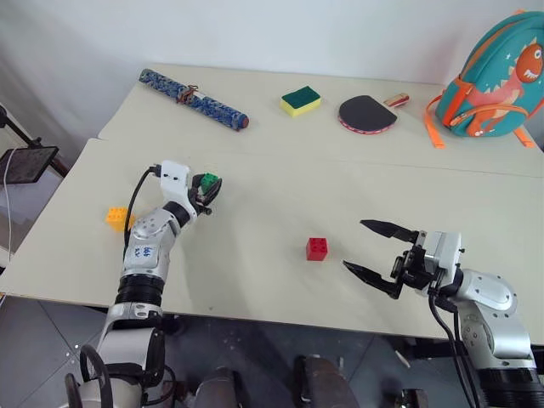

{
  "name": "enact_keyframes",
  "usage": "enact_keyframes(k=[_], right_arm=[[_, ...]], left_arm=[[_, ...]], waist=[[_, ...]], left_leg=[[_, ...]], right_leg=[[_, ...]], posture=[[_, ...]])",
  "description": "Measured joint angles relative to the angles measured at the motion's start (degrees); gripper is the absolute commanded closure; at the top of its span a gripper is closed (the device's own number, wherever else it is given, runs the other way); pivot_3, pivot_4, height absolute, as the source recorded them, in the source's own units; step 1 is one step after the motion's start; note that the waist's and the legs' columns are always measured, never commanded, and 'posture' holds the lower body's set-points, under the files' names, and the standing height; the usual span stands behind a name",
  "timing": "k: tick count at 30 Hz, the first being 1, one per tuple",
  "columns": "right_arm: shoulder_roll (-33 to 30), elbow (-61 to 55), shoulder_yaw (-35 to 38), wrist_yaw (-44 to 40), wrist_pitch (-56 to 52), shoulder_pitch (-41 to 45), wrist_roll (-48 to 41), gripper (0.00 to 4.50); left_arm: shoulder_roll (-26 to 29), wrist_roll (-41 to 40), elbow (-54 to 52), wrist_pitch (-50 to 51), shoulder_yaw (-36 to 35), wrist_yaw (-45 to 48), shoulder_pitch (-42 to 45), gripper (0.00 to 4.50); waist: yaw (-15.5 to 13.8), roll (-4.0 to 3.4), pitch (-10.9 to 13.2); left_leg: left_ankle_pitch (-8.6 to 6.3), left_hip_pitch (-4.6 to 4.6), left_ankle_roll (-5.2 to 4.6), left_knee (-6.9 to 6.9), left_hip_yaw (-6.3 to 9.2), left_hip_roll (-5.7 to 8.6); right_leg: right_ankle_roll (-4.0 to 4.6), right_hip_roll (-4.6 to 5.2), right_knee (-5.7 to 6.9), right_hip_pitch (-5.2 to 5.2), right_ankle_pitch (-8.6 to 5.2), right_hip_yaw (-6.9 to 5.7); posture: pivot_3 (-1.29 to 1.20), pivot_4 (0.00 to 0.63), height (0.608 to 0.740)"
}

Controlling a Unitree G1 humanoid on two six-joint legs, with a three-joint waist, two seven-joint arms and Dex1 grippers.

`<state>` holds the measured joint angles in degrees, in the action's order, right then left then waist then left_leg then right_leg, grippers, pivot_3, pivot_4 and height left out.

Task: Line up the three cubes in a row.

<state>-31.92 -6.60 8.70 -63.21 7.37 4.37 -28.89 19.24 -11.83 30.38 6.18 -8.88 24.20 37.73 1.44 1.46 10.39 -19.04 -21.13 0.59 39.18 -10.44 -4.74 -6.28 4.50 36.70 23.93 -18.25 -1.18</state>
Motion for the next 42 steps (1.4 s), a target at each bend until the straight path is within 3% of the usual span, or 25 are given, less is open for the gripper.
enact_keyframes(k=[4,10,13,17,22,28,33,34,38,40,42], right_arm=[[0.65,-0.08,-1.13,0.69,0.0,0.02,0.47,0.0],[-0.76,-0.28,-0.22,0.95,0.0,-1.54,0.46,0.0],[-1.8,-0.5,1.21,0.96,-0.01,-2.46,0.36,0.0],[-1.83,-2.18,1.7,1.27,-0.24,-4.15,0.25,0.0],[-1.83,-3.89,2.11,1.96,-1.11,-6.35,0.13,0.0],[-1.83,-4.52,2.12,2.61,-1.13,-6.98,0.18,0.0],[-1.82,-4.45,1.63,2.57,-1.21,-6.24,0.22,0.0],[-1.82,-4.44,1.45,2.53,-1.23,-5.82,0.21,0.0],[-1.77,-4.31,0.65,2.12,-1.35,-4.8,0.13,0.0],[-1.65,-4.25,-0.3,0.87,-2.9,-2.82,-1.54,0.0],[-1.64,-4.12,-1.08,-0.04,-4.83,-1.97,-3.11,0.0]], left_arm=[[0.16,-1.67,-1.17,-0.37,0.47,6.32,-1.1,3.03],[3.62,-9.27,-8.4,-1.57,6.42,35.07,-1.31,3.03],[5.28,-7.7,-7.04,-4.39,11.67,45.37,0.51,3.03],[4.77,-2.75,1.27,-10.12,17.5,52.07,3.1,3.03],[2.68,-0.87,10.78,-15.63,17.93,53.36,7.36,3.03],[1.52,-0.03,13.57,-19.04,17.88,54.23,8.25,3.03],[1.78,-0.31,12.04,-18.34,16.94,54.34,7.8,1.39],[2.16,-0.72,10.58,-17.92,16.08,53.85,7.4,1.14],[5.85,-4.02,2.3,-14.65,11.55,52.32,4.88,1.14],[11.4,-7.89,-14.62,-7.93,5.53,47.89,-8.66,1.14],[12.74,-10.24,-25.12,-2.82,-1.72,40.68,-19.19,0.79]], waist=[[-0.03,0.0,0.0],[-0.13,0.0,0.0],[-0.11,0.0,0.0],[-0.06,0.0,0.0],[0.03,0.0,0.0],[-0.03,0.0,0.0],[0.11,0.0,0.0],[0.18,0.0,0.01],[0.04,0.0,0.01],[1.48,-0.05,0.02],[1.43,-0.05,0.03]], left_leg=[[0.0,-0.01,0.0,0.01,0.0,0.0],[0.0,-0.03,0.01,0.02,-0.01,0.02],[0.01,0.0,0.01,0.04,-0.02,0.03],[0.01,-0.03,0.0,0.05,0.01,0.02],[0.0,-0.07,-0.02,0.05,0.07,0.03],[0.0,-0.07,-0.03,0.05,0.17,0.03],[0.01,-0.07,-0.03,0.05,0.29,0.02],[0.01,-0.07,-0.03,0.05,0.34,0.0],[0.01,-0.03,-0.02,0.07,0.41,-0.02],[-0.04,0.1,0.02,-0.07,0.46,-0.11],[-0.05,0.0,0.04,0.02,0.62,-0.22]], right_leg=[[0.0,0.0,0.03,0.0,0.0,-0.01],[0.0,-0.02,0.03,0.0,0.0,-0.02],[0.0,-0.03,-0.03,-0.02,0.0,-0.02],[0.0,-0.05,-0.07,-0.02,0.0,0.01],[0.0,-0.03,-0.11,-0.01,0.0,0.03],[0.0,-0.03,-0.09,-0.02,0.0,0.01],[0.0,-0.03,-0.06,-0.01,0.0,0.02],[0.0,-0.03,-0.04,0.0,0.0,0.04],[0.0,-0.03,0.12,0.02,0.0,0.02],[0.0,-0.07,0.37,0.05,0.0,0.28],[0.0,-0.02,0.41,0.15,0.0,0.13]], posture=[[0.0,0.15,0.74],[0.0,0.15,0.74],[0.0,0.15,0.74],[0.0,0.15,0.74],[0.0,0.15,0.74],[0.0,0.15,0.74],[0.0,0.15,0.74],[0.0,0.15,0.74],[0.0,0.15,0.74],[0.0,0.15,0.74],[0.0,0.15,0.74]])
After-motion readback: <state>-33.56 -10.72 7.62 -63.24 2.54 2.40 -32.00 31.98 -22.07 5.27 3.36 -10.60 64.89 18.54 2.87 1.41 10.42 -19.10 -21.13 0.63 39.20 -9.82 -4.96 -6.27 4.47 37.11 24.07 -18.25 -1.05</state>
